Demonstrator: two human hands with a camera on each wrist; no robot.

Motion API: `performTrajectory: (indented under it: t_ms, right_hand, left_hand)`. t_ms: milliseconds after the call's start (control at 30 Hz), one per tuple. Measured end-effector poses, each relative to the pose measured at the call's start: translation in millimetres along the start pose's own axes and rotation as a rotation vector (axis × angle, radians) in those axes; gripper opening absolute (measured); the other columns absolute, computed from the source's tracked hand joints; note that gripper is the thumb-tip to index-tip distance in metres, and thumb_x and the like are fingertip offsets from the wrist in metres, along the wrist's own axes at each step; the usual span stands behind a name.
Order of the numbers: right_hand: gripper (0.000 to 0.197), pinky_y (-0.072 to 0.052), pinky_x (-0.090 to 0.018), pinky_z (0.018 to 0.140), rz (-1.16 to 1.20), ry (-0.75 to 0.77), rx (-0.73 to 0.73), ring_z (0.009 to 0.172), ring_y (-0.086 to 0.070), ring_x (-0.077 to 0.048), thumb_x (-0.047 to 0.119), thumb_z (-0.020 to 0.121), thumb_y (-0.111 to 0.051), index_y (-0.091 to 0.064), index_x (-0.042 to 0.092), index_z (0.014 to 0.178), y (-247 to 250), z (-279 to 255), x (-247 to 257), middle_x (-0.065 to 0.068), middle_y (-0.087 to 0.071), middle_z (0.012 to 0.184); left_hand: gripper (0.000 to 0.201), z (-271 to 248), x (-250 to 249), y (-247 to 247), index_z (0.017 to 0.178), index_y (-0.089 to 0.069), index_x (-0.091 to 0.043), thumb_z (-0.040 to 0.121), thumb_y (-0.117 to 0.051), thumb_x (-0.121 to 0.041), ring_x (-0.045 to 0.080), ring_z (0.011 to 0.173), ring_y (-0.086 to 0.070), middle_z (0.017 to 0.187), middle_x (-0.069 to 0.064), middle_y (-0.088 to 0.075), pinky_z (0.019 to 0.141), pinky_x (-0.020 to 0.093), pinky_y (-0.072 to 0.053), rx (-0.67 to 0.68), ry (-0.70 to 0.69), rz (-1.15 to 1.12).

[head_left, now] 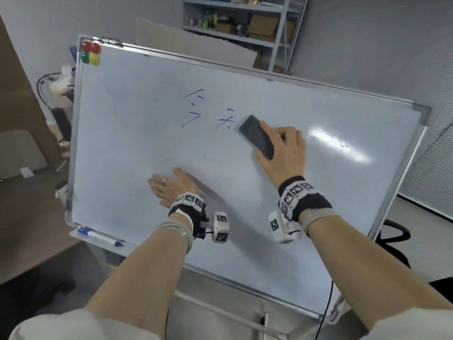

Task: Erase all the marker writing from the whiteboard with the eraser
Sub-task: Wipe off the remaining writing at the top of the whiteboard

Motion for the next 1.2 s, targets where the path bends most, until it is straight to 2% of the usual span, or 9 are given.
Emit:
performTrajectory:
  t_ms: [200, 300, 500, 600, 733, 833, 1067, 1133, 1200]
  right_hand:
    - [0.068, -0.043, -0.041, 0.083, 0.094, 0.304, 0.332, 0.096, -0.047, -0.027, 0.029, 0.068, -0.082, -0.059, 0.030, 0.132, -55.6, -51.2, 47.6, -0.004, -0.054, 0.103]
    - [0.071, -0.036, -0.038, 0.084, 0.027, 0.315, 0.265, 0.099, -0.046, -0.026, 0.030, 0.071, -0.080, -0.056, 0.032, 0.138, -57.2, -35.9, 53.5, -0.002, -0.056, 0.108]
    - [0.061, -0.039, -0.040, 0.084, -0.052, -0.007, -0.064, 0.096, -0.048, -0.029, 0.042, 0.085, -0.065, -0.049, 0.034, 0.143, -31.2, 42.4, 41.1, -0.005, -0.054, 0.109]
    - [0.064, -0.038, -0.039, 0.083, -0.007, -0.011, -0.025, 0.096, -0.048, -0.030, 0.036, 0.080, -0.069, -0.052, 0.034, 0.142, -50.4, 46.3, 61.6, -0.006, -0.054, 0.109]
    - [0.072, -0.041, -0.040, 0.081, 0.020, 0.279, 0.193, 0.095, -0.047, -0.029, 0.032, 0.070, -0.082, -0.056, 0.032, 0.137, -92.4, -10.2, 109.8, -0.005, -0.055, 0.104]
    - [0.074, -0.040, -0.040, 0.081, 0.011, 0.400, 0.225, 0.095, -0.049, -0.027, 0.034, 0.068, -0.084, -0.057, 0.032, 0.137, -97.2, -18.2, 112.5, -0.004, -0.056, 0.103]
    - [0.065, -0.040, -0.040, 0.082, -0.028, 0.015, -0.071, 0.095, -0.049, -0.030, 0.038, 0.081, -0.066, -0.050, 0.031, 0.143, -54.7, 67.4, 61.9, -0.007, -0.054, 0.110]
    - [0.066, -0.041, -0.040, 0.081, 0.024, 0.028, -0.054, 0.094, -0.048, -0.030, 0.035, 0.079, -0.069, -0.051, 0.030, 0.142, -63.6, 64.5, 72.5, -0.008, -0.053, 0.108]
    - [0.066, -0.044, -0.040, 0.079, 0.068, 0.191, 0.054, 0.093, -0.048, -0.030, 0.035, 0.077, -0.074, -0.055, 0.030, 0.140, -85.0, 45.8, 99.7, -0.008, -0.054, 0.104]
  left_hand:
    - [0.068, 3.5, 7.6, 0.0, 0.156, -0.016, -0.014, 0.098, -0.035, -0.043, 0.020, 0.151, -0.010, 0.165, 0.001, -0.009, 0.119, 0.054, -0.015, 0.013, -0.007, -0.010]
    - [0.066, 13.6, 7.6, 7.2, 0.156, -0.018, -0.014, 0.099, -0.034, -0.043, 0.020, 0.151, -0.012, 0.165, 0.001, -0.010, 0.119, 0.053, -0.015, -0.003, 0.010, -0.029]
    - [0.065, 29.2, -1.1, 16.3, 0.155, -0.020, -0.015, 0.099, -0.033, -0.044, 0.022, 0.151, -0.010, 0.165, 0.001, -0.010, 0.120, 0.047, -0.012, 0.021, 0.039, -0.063]
    - [0.065, 39.3, -3.7, 22.7, 0.155, -0.022, -0.015, 0.098, -0.037, -0.044, 0.022, 0.151, -0.012, 0.164, 0.001, -0.011, 0.119, 0.052, -0.017, -0.028, 0.013, -0.062]
    - [0.067, 51.7, -0.6, 27.4, 0.154, -0.023, -0.014, 0.097, -0.042, -0.041, 0.022, 0.150, -0.011, 0.164, 0.001, -0.008, 0.117, 0.045, -0.017, -0.073, 0.029, -0.073]
    - [0.067, 53.7, 0.1, 23.4, 0.155, -0.021, -0.014, 0.097, -0.041, -0.040, 0.021, 0.150, -0.010, 0.165, 0.001, -0.007, 0.118, 0.042, -0.016, -0.065, 0.054, -0.080]
    - [0.070, 54.6, -12.6, 11.3, 0.156, -0.018, -0.015, 0.095, -0.038, -0.043, 0.020, 0.151, -0.009, 0.165, 0.000, -0.006, 0.119, 0.045, -0.012, -0.039, 0.059, -0.058]
    - [0.070, 57.7, -11.9, 10.0, 0.156, -0.018, -0.015, 0.095, -0.038, -0.043, 0.021, 0.151, -0.009, 0.165, 0.001, -0.008, 0.119, 0.045, -0.012, -0.057, 0.059, -0.053]
    - [0.069, 60.8, -9.5, 10.1, 0.155, -0.021, -0.016, 0.093, -0.040, -0.043, 0.020, 0.150, -0.010, 0.164, 0.000, -0.010, 0.116, 0.049, -0.015, -0.087, 0.055, -0.045]
Point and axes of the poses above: each hand's wrist, its own z-axis towards the middle knuckle, its own y-axis out of the back of the hand, x = y × z, the point moved 6 cm from there along z, towards the middle knuckle
